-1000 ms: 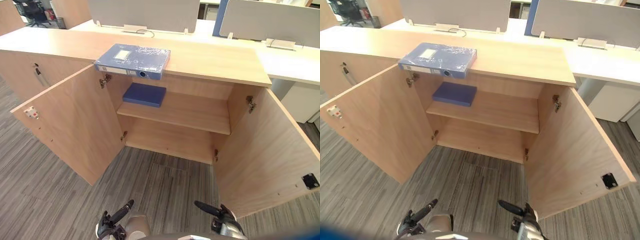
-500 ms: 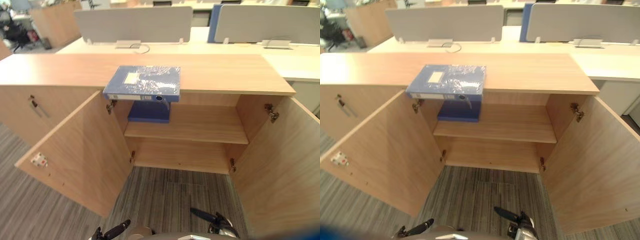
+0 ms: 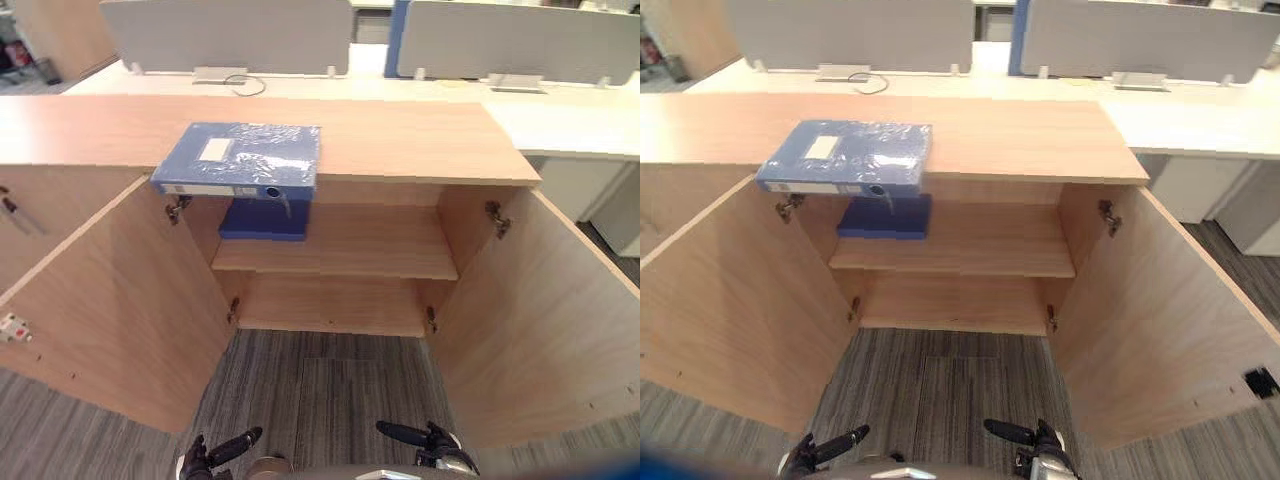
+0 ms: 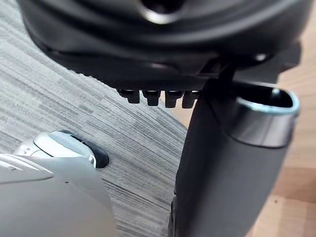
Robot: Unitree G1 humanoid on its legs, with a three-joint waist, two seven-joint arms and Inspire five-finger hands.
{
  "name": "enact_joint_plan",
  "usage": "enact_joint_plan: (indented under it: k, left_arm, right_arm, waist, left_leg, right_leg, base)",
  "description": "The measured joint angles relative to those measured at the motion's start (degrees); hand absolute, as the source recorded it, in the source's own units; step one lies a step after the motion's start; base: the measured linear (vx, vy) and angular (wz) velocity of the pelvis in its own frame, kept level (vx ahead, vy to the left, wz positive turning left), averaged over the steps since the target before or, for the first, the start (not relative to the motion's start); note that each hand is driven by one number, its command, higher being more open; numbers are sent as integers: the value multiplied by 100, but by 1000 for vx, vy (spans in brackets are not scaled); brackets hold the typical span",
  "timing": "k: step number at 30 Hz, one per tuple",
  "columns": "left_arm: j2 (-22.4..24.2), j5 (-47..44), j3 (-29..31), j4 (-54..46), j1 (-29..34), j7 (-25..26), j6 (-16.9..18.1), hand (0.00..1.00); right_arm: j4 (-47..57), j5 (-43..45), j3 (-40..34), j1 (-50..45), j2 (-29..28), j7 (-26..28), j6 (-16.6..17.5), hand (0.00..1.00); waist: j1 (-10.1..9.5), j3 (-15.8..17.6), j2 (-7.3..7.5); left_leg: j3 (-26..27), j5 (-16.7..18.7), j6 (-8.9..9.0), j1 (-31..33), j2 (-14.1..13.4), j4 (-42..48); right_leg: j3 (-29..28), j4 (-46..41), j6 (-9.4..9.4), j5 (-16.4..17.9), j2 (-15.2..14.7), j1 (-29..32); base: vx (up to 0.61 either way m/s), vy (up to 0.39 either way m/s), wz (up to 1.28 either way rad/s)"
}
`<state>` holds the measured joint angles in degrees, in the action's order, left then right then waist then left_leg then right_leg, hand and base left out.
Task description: Walk over to the cabinet, pick up the folder, carry it to the office cabinet, place the folder inside the office cabinet, then close the office cabinet door
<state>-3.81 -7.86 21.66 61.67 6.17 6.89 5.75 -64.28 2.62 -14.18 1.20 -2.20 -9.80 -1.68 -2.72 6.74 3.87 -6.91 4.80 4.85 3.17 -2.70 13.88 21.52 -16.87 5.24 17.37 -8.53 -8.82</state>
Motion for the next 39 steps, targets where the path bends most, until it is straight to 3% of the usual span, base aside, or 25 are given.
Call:
enact_joint_plan:
  k: [3,4,5,7,9,13,16,22,24,29,33,36,37,39]
  left_arm:
    - [163,-47,253,-189,119,-1,-19,100]
    - [237,-43,321,-229,143,-4,-32,100]
    - [302,-40,333,-259,194,-2,-67,100]
    - [362,-57,337,-310,244,7,-86,100]
    - [347,-41,321,-313,246,2,-85,100]
    - [281,-53,159,-308,249,12,-84,100]
    - [279,-81,85,-305,277,25,-79,100]
    - [107,-413,-440,-312,382,23,-41,100]
    - [80,-649,-716,-647,505,60,-40,100]
    - [345,-1180,-1308,-2362,881,78,87,100]
    - [535,-1317,-1315,-2624,919,56,222,100]
    - [664,-1365,-1276,-2638,967,45,183,100]
    - [628,-1342,-1179,-2607,886,3,171,100]
    - [649,-1282,-1037,-2183,715,9,208,100]
  right_arm:
    - [85,3,-33,22,-23,5,14,100]
    - [132,26,-18,46,-21,19,29,100]
    - [179,34,19,38,3,28,30,100]
    - [244,35,18,10,0,35,34,100]
    - [259,35,19,-27,-17,35,34,100]
    - [267,31,10,-20,-53,38,23,100]
    - [268,23,-29,-34,-57,38,26,100]
    - [345,23,-36,-157,-89,27,59,100]
    - [397,16,-37,-224,-12,13,62,100]
    - [687,-15,21,-416,18,-28,56,100]
    - [765,-15,221,-486,30,-45,50,100]
    - [779,-16,239,-482,9,-53,19,100]
    - [785,-26,232,-441,38,-82,-35,100]
    - [796,-24,207,-376,103,-81,-85,100]
  waist:
    - [-8,104,-148]
    - [-20,177,-268]
    - [-39,222,-375]
    - [-65,233,-445]
    - [-140,158,-402]
    - [-180,126,-316]
    - [-185,105,-316]
    - [-180,-12,-265]
    - [-178,-13,-270]
    - [-174,-22,-340]
    - [-162,-135,-357]
    - [-163,-179,-245]
    - [-167,-104,-209]
    - [-218,11,-268]
  left_leg:
    - [-3,492,96,603,-200,1399]
    - [47,576,150,966,-332,2248]
    - [175,561,138,1204,-489,2849]
    - [348,543,113,1283,-618,3219]
    - [499,515,69,1241,-615,3095]
    - [439,387,-124,659,-333,1538]
    - [459,207,-134,217,-279,704]
    - [480,-568,-115,-306,-135,-918]
    - [472,-880,-154,-391,-67,-1365]
    - [456,-1254,-188,-485,60,-1916]
    - [493,-1265,-201,-450,102,-1915]
    - [558,-1192,-321,-186,223,-1644]
    - [648,-767,-418,226,416,-898]
    - [774,-438,-492,308,512,-395]
  right_leg:
    - [32,339,-72,-67,299,-257]
    - [32,452,-104,-88,452,-396]
    - [7,540,-113,-85,564,-538]
    - [-13,666,-121,-109,614,-740]
    - [-59,683,-106,-150,541,-724]
    - [-170,847,-180,-549,396,-505]
    - [-173,822,-139,-656,342,-530]
    - [-241,849,-124,-782,215,-252]
    - [-237,897,-123,-782,133,-170]
    - [-280,999,-20,-745,30,-68]
    - [-404,994,50,-731,16,21]
    - [-448,726,212,-618,-160,320]
    - [-542,134,331,-443,-463,653]
    - [-799,-702,344,-330,-677,927]
  base:
    - [46,34,14]
    - [32,77,-6]
    - [37,70,-8]
    - [58,73,-7]
    - [66,54,-12]
    - [45,68,7]
    - [-20,18,18]
    - [-72,3,-5]
    - [-118,27,6]
    - [-164,57,3]
    - [-92,52,-10]
    - [5,68,-6]
    - [46,116,-9]
    - [72,137,-25]
